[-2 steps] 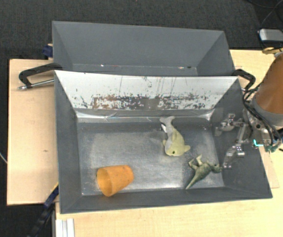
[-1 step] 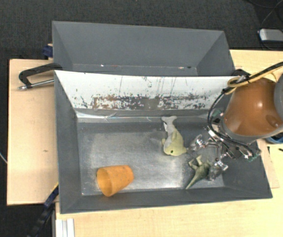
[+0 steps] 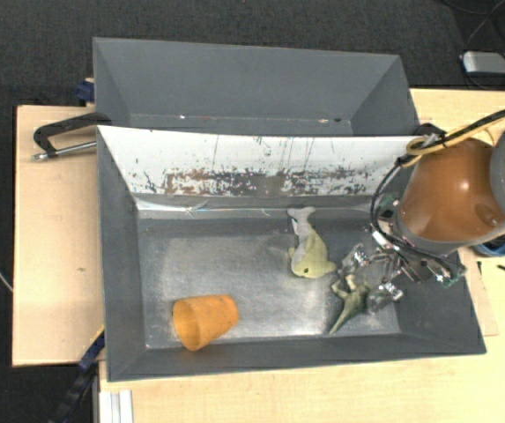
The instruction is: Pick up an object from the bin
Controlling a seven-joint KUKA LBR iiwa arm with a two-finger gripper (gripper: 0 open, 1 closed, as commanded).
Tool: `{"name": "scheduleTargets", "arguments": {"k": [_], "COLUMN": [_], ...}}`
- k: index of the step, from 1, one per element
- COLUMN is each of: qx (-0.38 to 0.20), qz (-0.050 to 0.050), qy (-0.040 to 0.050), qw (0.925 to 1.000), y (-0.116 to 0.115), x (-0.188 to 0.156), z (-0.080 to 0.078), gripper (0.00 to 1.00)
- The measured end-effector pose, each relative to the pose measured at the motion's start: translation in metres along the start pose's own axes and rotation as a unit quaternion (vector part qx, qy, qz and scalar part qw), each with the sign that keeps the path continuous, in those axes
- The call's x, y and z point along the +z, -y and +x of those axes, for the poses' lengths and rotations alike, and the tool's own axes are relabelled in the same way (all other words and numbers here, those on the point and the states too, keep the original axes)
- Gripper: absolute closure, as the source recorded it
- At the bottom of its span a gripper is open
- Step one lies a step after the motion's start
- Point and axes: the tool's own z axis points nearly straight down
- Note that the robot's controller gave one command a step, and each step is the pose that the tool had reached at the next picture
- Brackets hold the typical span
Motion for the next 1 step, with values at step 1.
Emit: {"name": "scheduleTargets", "arguments": {"k": [1], "qx": [0.02], "qz": [0.004], "qy": [0.0031], "qw": [0.9998], "y": [0.0047], "x": [-0.1312], "z": [-0.0084], "gripper": [1.0]}}
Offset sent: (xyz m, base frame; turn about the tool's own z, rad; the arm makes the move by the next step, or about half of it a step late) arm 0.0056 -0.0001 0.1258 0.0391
